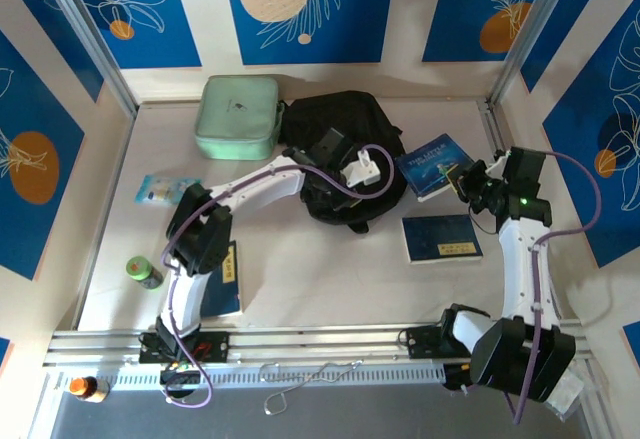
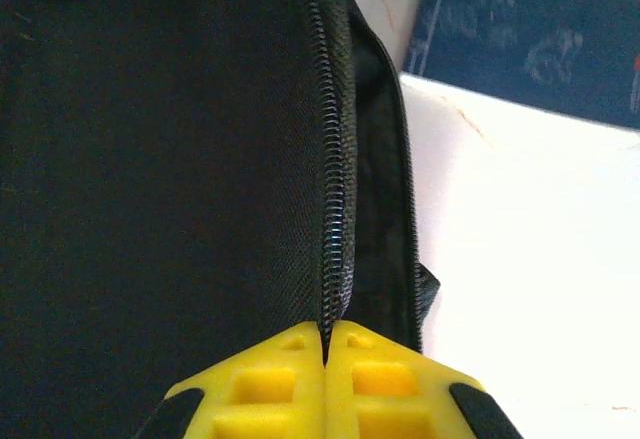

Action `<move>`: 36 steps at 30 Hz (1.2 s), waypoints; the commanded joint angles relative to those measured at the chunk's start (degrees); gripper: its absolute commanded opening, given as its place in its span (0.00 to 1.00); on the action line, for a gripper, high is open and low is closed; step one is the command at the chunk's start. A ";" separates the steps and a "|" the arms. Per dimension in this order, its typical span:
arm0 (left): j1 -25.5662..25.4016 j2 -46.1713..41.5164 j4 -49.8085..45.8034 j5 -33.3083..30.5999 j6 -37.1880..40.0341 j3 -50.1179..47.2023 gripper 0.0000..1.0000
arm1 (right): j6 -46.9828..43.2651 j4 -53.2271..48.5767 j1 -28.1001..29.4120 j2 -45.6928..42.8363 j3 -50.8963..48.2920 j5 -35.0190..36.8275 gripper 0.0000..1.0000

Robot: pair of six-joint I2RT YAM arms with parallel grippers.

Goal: Pack the student bag
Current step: Open the student bag at the top-center of the table, then place the book in the student bag.

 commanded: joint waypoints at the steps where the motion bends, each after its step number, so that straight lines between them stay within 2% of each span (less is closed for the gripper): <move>1: 1.00 -3.37 4.20 -0.98 -2.03 -1.85 0.00 | -1.76 -1.09 -1.18 -2.85 1.95 -0.24 0.04; 9: 2.55 -7.16 13.36 -4.98 -10.77 -5.73 0.00 | -3.44 -5.81 -2.15 -6.64 2.67 0.92 0.04; 12: 2.96 -8.07 15.51 -5.84 -13.85 -5.90 0.00 | -2.32 -6.47 -1.99 -7.54 1.76 -1.05 0.04; 17: 2.92 -11.19 20.85 -5.46 -16.38 -7.35 0.00 | 0.64 -6.68 1.46 -11.38 -1.21 2.56 0.04; 21: 2.94 -13.31 25.85 -3.53 -17.59 -8.32 0.00 | 3.41 -6.16 3.51 -12.47 -2.49 1.34 0.03; 24: 2.96 -14.11 28.37 -2.34 -18.33 -8.40 0.00 | 5.10 -6.39 6.24 -13.73 -2.87 3.88 0.03; 30: 2.92 -16.19 36.24 2.93 -18.61 -11.57 0.00 | 13.60 4.19 12.98 -11.74 -7.56 0.19 0.03; 36: 2.98 -17.20 40.20 8.55 -19.29 -13.39 0.00 | 23.96 22.80 20.71 -7.64 -13.57 1.76 0.03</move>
